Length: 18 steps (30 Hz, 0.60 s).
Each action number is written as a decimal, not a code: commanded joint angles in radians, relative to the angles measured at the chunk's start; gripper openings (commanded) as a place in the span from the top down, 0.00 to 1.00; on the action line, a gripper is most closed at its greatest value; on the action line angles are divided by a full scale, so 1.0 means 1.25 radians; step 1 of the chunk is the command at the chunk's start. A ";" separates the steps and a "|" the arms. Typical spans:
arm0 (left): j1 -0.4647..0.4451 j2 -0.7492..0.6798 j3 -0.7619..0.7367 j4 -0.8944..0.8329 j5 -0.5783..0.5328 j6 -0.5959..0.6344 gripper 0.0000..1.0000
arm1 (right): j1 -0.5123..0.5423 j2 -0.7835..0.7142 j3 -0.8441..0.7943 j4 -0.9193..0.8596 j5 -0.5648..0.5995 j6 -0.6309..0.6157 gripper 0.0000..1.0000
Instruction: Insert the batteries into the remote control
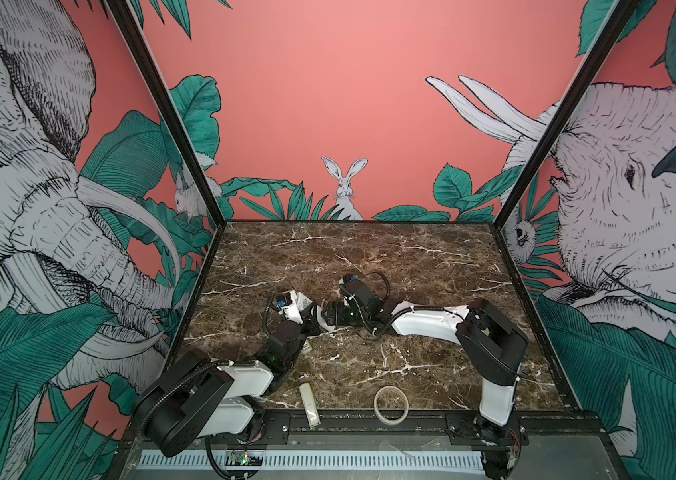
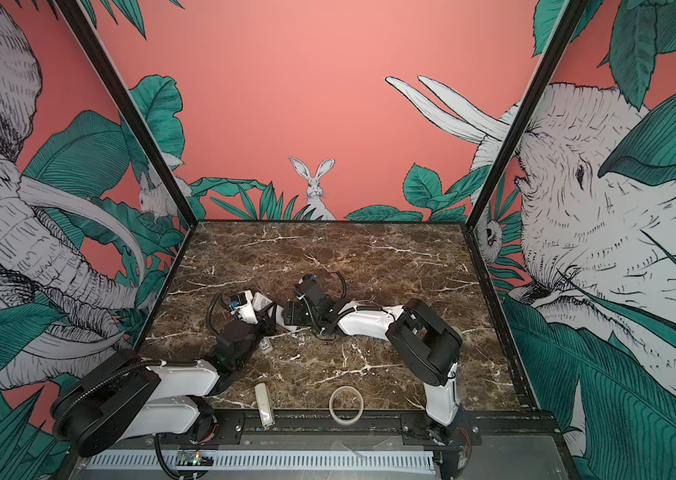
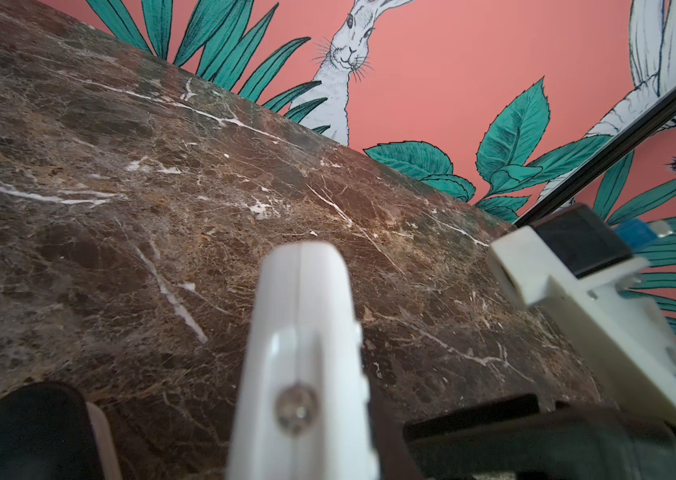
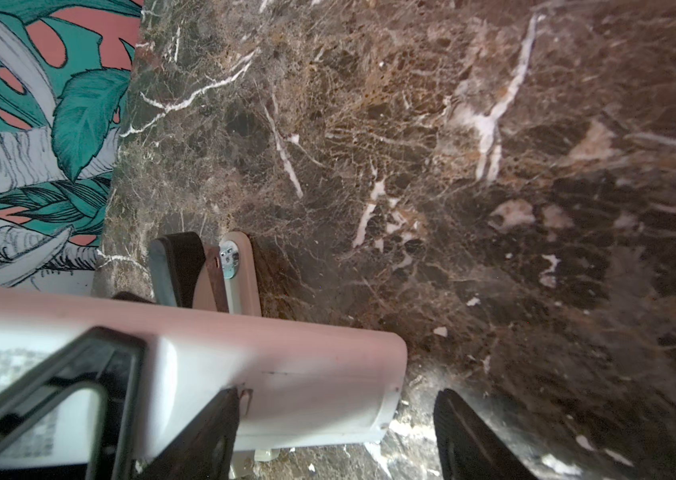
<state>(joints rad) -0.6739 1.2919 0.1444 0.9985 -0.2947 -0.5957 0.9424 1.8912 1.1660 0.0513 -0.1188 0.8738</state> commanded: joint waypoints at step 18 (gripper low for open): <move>-0.047 0.029 -0.014 -0.096 0.111 0.085 1.00 | 0.004 -0.035 -0.066 -0.184 0.011 -0.076 0.26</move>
<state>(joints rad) -0.7021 1.2827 0.1493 0.9993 -0.2687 -0.5076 0.9386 1.8481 1.1427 0.0082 -0.1074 0.8219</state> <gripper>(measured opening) 0.209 0.743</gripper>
